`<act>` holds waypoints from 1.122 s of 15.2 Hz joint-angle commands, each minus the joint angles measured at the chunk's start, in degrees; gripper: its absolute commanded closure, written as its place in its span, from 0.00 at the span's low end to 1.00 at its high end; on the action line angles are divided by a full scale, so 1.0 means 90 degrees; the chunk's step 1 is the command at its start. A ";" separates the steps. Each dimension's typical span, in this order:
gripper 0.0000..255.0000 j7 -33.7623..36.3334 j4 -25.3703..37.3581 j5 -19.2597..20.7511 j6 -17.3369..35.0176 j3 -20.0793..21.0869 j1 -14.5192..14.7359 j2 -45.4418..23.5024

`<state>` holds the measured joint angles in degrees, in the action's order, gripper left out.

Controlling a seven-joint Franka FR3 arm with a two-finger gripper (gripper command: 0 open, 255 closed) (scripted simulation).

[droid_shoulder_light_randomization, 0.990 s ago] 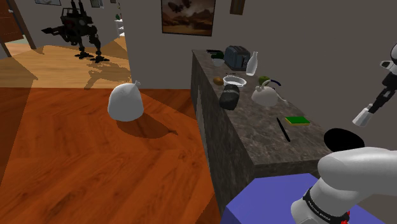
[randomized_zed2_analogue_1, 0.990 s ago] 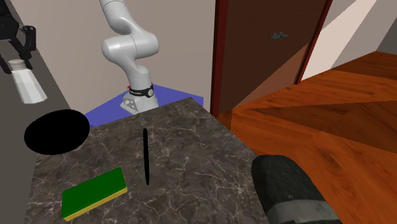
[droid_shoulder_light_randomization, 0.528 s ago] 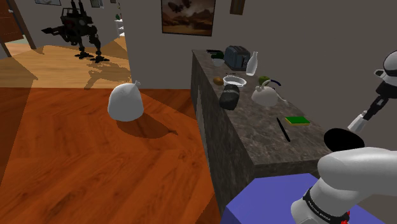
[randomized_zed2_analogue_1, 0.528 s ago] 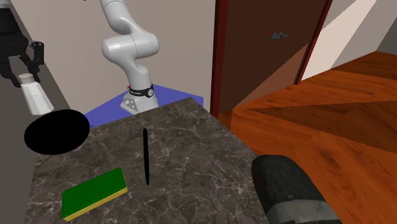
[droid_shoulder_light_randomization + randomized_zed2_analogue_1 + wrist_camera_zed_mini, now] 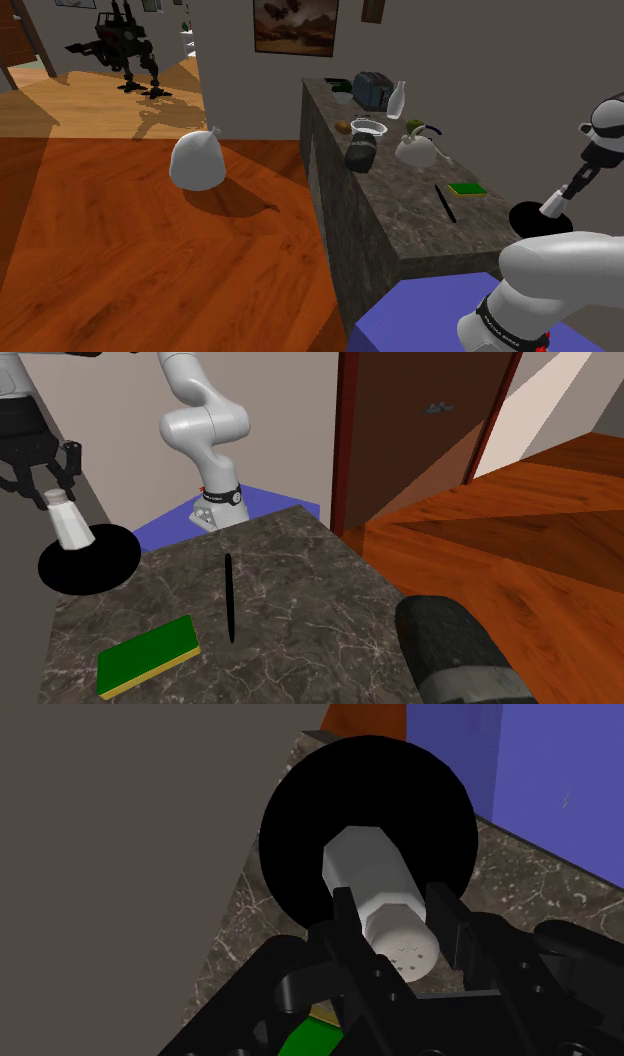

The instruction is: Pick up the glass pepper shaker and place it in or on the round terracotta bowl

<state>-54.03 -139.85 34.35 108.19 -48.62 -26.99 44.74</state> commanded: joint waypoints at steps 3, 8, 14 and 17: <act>1.00 0.0002 -0.0055 0.0031 0.0067 -0.0039 -0.0008 -0.0004; 1.00 0.0002 -0.0055 0.0031 0.0067 -0.0039 -0.0008 -0.0004; 0.00 0.0002 -0.0055 0.0031 0.0067 -0.0039 -0.0008 -0.0003; 0.00 -0.0057 0.0419 -0.0202 -0.0566 0.0332 -0.0019 0.0114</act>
